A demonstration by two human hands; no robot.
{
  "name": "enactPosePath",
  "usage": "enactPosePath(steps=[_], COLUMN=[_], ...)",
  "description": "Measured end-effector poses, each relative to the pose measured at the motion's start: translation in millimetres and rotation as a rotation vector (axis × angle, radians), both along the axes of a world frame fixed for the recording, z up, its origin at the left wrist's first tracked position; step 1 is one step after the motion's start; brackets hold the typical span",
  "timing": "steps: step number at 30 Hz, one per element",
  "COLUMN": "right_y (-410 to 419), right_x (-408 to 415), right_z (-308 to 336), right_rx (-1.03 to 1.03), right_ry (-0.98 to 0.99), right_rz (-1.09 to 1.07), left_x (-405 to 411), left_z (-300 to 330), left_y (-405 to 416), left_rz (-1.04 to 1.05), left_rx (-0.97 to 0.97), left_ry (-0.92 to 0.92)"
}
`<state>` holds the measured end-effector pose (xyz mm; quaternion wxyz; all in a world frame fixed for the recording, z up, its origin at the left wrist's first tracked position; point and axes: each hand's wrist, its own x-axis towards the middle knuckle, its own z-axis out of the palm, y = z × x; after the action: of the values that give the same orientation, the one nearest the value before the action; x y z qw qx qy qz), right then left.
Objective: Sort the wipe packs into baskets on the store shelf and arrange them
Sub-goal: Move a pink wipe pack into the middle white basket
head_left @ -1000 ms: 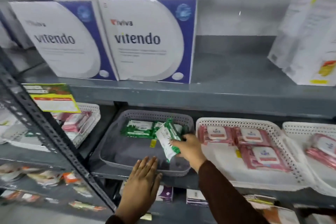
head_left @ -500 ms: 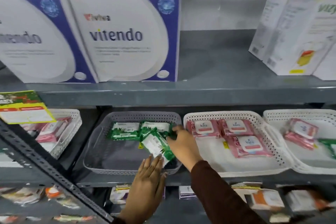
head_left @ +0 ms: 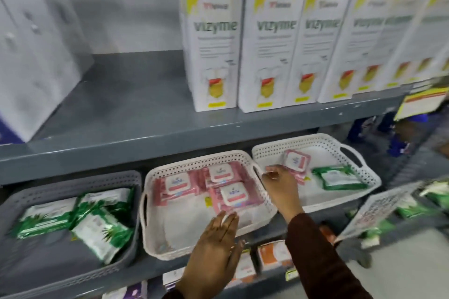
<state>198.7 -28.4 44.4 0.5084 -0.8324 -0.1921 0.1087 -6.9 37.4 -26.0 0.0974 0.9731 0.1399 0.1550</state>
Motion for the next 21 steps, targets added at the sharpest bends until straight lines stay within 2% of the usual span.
enactPosePath(steps=[4, 7, 11, 15, 19, 21], right_y=[-30, -29, -11, 8, 16, 16], right_x=[68, 99, 122, 129, 129, 134], right_z=[-22, -37, -49, -55, -58, -57], right_rx=[-0.162, -0.332, -0.542, -0.804, -0.857, -0.793], right_ry=[0.022, -0.055, -0.177, -0.182, -0.209, -0.153], right_rz=[-0.05, -0.078, -0.04, 0.014, -0.093, -0.132], left_x=[40, 58, 63, 59, 49, 36], left_z=[-5, -4, -1, -3, -5, -8], left_y=[-21, -33, -43, -44, -39, -33], left_rz=[-0.015, 0.03, 0.082, 0.079, 0.127, 0.153], left_rx=[0.075, 0.111, 0.135, 0.155, 0.119, 0.085], left_ry=[0.005, 0.002, -0.007, 0.048, 0.047, 0.041])
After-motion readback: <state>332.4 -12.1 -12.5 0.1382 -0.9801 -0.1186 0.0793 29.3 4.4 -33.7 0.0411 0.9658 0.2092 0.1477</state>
